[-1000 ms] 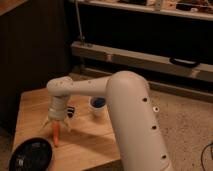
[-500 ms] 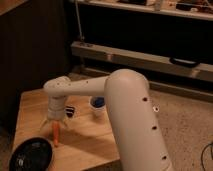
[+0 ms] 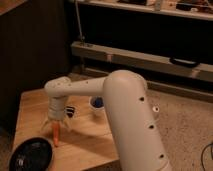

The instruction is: Place the pepper in the ceramic bowl

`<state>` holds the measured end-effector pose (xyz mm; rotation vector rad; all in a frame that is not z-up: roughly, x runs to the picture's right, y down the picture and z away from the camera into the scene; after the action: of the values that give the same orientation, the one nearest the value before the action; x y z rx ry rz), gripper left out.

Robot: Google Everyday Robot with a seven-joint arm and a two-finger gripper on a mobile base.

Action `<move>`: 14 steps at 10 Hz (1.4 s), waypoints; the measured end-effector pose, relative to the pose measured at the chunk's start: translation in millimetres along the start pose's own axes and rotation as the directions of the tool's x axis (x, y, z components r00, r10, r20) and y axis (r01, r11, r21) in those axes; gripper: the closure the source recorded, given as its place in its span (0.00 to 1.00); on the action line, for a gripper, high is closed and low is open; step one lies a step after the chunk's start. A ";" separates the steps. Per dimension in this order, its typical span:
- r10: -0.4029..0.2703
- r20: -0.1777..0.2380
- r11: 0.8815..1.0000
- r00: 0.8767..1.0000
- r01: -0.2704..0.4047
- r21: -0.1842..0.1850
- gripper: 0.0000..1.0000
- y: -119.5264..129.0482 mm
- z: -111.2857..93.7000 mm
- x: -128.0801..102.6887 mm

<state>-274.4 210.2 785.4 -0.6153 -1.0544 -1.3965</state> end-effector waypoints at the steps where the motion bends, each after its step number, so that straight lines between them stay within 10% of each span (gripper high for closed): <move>1: 0.001 0.006 1.000 1.000 -0.001 0.001 0.20 2.5 1.9 1.0; 14: 0.004 0.073 0.999 0.997 0.000 -0.050 0.20 12.1 27.6 2.3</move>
<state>-269.4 234.6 802.5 -0.7083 -1.0795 -1.4111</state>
